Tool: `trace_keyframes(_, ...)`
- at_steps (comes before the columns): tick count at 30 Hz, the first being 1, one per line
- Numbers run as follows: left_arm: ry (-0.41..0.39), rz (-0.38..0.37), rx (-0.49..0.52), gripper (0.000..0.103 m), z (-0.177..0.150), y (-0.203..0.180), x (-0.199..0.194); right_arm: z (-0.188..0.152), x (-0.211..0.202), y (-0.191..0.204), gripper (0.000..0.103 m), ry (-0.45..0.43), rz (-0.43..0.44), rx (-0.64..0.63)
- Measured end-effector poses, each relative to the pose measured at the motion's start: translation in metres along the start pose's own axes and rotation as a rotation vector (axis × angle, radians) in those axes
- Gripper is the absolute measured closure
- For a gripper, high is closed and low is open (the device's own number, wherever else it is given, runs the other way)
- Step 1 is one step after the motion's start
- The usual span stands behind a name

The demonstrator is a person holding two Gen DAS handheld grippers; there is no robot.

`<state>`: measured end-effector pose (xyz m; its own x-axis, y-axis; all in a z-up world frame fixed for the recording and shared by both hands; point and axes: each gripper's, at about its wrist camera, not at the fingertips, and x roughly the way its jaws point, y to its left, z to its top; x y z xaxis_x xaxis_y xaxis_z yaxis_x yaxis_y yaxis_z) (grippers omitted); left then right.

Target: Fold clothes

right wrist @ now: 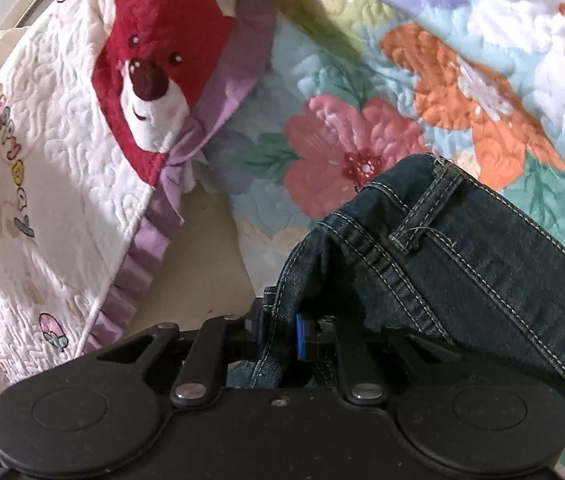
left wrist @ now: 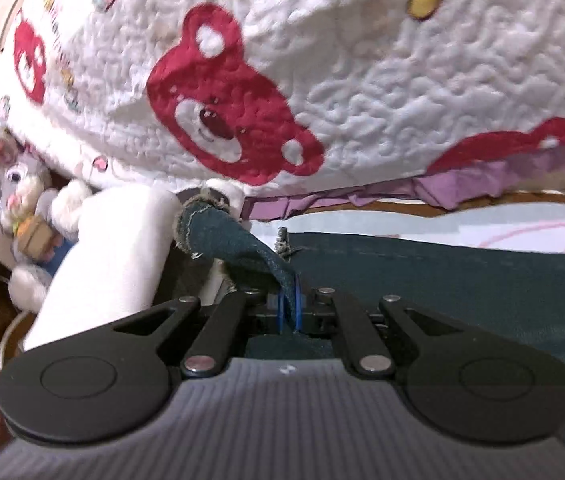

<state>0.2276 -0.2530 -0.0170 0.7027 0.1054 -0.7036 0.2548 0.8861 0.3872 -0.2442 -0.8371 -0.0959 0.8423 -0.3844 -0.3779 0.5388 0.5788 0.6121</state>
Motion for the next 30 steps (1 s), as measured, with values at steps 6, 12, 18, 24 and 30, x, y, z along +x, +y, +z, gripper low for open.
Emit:
trace_keyframes(6,-0.001,0.017,-0.072,0.098,-0.017,-0.009,0.038,-0.007,0.002,0.001,0.086,0.002,-0.014,-0.023)
trace_keyframes(12,-0.05,0.01,-0.034,0.098,-0.024,-0.017,0.047,-0.014,0.003,0.0,0.086,-0.004,-0.033,-0.051)
trace_keyframes(18,-0.049,-0.012,-0.134,0.098,-0.002,-0.007,0.056,0.021,-0.019,0.042,0.086,-0.026,0.028,-0.087)
trace_keyframes(24,-0.055,0.025,-0.118,0.098,0.015,-0.021,0.081,0.053,0.042,0.038,0.086,0.12,-0.039,-0.041)
trace_keyframes(30,-0.051,0.046,-0.119,0.098,0.026,-0.031,0.103,0.032,0.113,0.031,0.086,0.23,-0.213,-0.122)
